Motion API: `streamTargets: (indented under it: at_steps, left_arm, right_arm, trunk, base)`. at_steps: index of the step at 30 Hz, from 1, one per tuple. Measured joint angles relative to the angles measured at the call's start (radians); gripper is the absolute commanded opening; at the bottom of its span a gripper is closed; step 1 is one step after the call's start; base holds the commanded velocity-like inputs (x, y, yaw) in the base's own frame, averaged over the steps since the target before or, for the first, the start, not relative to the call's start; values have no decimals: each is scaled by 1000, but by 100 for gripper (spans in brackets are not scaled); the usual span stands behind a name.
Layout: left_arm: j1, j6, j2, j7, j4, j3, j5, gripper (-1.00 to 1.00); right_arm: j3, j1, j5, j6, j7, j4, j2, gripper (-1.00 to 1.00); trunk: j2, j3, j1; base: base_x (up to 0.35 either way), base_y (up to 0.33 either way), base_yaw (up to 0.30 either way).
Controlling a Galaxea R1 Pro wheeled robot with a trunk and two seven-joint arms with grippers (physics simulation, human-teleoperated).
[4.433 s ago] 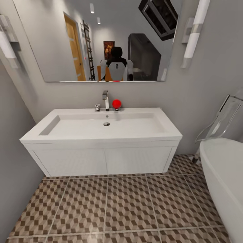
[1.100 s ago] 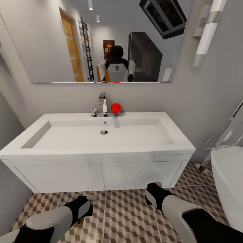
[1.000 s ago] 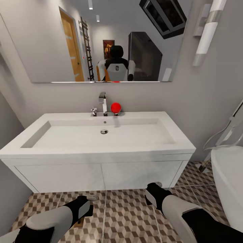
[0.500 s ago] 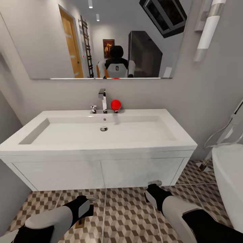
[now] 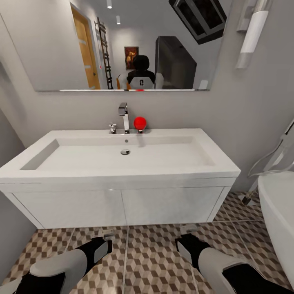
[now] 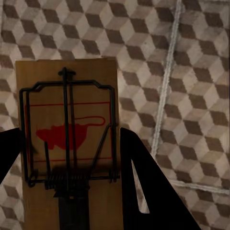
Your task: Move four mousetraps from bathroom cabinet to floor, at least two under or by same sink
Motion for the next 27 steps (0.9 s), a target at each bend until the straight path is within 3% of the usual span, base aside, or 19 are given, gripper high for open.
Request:
streamTargets:
  at_steps: [5,12,24,27]
  left_arm:
    - [0,-48,-7,-2,-6,-2,-5,-100]
    - [0,-57,-8,-7,-7,-3,-6,-100]
    - [1,-58,-3,-7,-6,-5,-6,-100]
    - [1,-59,-4,-7,-6,-6,-6,-100]
  right_arm:
    - [5,31,2,-54,0,-3,7,-100]
    - [5,71,7,-153,0,2,0,-100]
    - [10,79,12,-200,1,2,-3,-100]
    - [26,79,35,-220,60,2,-1,-100]
  trunk:
    - [-35,-16,19]
    - [-84,-38,46]
    - [-168,-75,92]
    - [-189,-85,103]
  base:
    - [0,0,0]
    - [0,0,0]
    - [0,0,0]
    - [0,0,0]
